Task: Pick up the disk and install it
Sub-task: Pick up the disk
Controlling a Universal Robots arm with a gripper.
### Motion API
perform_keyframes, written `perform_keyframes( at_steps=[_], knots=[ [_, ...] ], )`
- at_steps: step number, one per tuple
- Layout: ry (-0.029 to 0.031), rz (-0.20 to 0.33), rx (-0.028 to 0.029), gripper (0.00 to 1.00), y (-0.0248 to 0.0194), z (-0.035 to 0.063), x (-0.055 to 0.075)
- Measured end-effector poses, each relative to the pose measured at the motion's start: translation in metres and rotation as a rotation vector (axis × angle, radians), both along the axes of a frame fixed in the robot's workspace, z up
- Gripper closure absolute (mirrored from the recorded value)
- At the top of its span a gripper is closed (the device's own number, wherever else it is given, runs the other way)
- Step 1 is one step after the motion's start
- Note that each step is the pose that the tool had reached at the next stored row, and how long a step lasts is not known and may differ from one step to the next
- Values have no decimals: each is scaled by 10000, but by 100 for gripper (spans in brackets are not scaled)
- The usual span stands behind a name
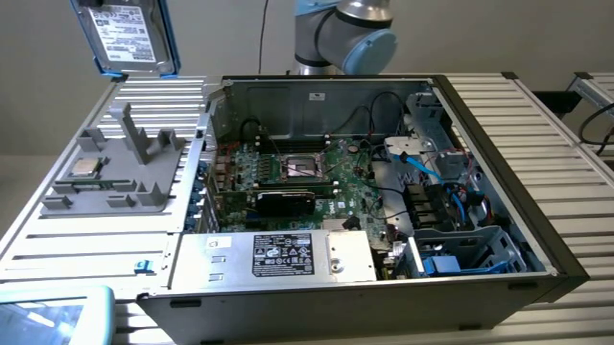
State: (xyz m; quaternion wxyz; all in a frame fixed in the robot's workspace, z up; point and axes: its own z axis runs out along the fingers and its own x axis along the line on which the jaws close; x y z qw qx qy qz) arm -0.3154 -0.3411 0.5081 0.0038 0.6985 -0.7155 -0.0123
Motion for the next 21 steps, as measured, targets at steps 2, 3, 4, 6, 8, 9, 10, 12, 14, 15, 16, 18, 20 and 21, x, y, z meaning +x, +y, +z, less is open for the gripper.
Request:
perform_keyframes(
  at_steps=[2, 3, 4, 6, 8, 9, 10, 12, 14, 15, 16, 18, 20, 21],
  knots=[
    [-1, 0, -28, 63, -39, 0, 28],
    [-1, 0, -43, 63, -56, 0, 44],
    [-1, -1, -53, 63, -73, 0, 64],
    [0, 0, -67, 63, -107, 0, 111],
    [-1, 0, -76, 63, -141, 0, 168],
    [0, -1, -82, 63, -156, 0, 196],
    [0, -1, -89, 63, -169, 1, 224],
    [1, 0, -104, 63, -189, 1, 281],
    [0, -1, -114, 63, -211, 0, 344],
    [0, -1, -116, 63, -222, 0, 375],
    [0, -1, -119, 63, -234, 0, 406],
    [0, 0, -122, 63, -257, 0, 468],
    [-1, -1, -123, 63, -282, 0, 533],
    [0, 0, -124, 63, -295, 0, 564]
  ],
)
